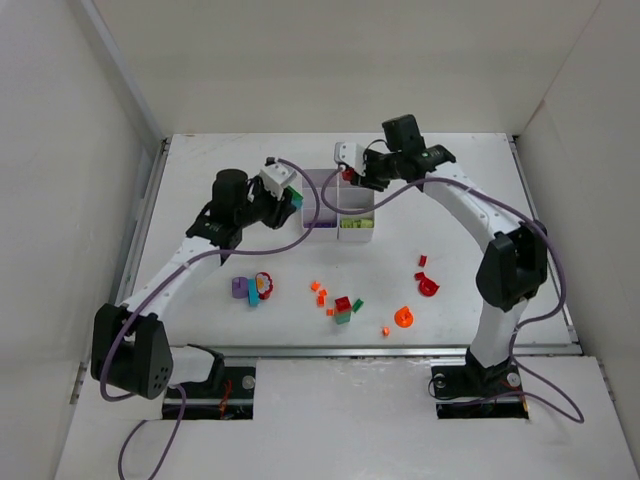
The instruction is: Sort the legos into containers by color
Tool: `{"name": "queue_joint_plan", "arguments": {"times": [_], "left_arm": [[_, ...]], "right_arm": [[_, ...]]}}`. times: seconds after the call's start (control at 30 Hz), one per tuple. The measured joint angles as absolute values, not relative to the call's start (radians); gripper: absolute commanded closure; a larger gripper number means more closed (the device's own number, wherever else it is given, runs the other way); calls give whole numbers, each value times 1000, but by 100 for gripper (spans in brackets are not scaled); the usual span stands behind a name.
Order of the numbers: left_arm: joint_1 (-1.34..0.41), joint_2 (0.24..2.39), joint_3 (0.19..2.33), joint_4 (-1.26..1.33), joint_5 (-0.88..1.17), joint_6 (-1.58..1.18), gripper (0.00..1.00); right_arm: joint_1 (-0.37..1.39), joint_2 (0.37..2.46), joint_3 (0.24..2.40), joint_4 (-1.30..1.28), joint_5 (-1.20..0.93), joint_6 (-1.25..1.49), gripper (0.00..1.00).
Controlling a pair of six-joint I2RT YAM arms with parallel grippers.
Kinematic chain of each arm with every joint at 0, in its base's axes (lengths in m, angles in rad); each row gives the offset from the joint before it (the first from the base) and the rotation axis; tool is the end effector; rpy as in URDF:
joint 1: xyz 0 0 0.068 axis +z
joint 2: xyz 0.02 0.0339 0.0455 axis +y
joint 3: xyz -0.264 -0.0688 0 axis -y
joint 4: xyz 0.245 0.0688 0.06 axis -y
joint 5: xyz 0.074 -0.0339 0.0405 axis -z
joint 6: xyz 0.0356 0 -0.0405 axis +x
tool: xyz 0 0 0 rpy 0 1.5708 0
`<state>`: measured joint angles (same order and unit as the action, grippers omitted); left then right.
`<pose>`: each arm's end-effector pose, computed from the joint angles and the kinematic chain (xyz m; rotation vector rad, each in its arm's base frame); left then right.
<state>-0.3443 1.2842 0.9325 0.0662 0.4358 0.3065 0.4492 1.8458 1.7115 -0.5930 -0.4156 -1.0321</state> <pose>0.2755 -0.1147 0.3087 0.8704 1.6330 -0.4300 0.3740 0.1963 0.3234 -1.6527 1.4965 0.1621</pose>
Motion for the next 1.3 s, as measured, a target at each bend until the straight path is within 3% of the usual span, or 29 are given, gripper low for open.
{"name": "queue_joint_plan", "arguments": {"times": [0.37,1.3], "left_arm": [[-299,1303,928,116,430,285,100],[-293,1314,905,138,437,263,100]], "right_arm": [[440,1977,1735,-771,-393,-1224,100],[460,2006,1739,-730,-326,-1207,100]]}}
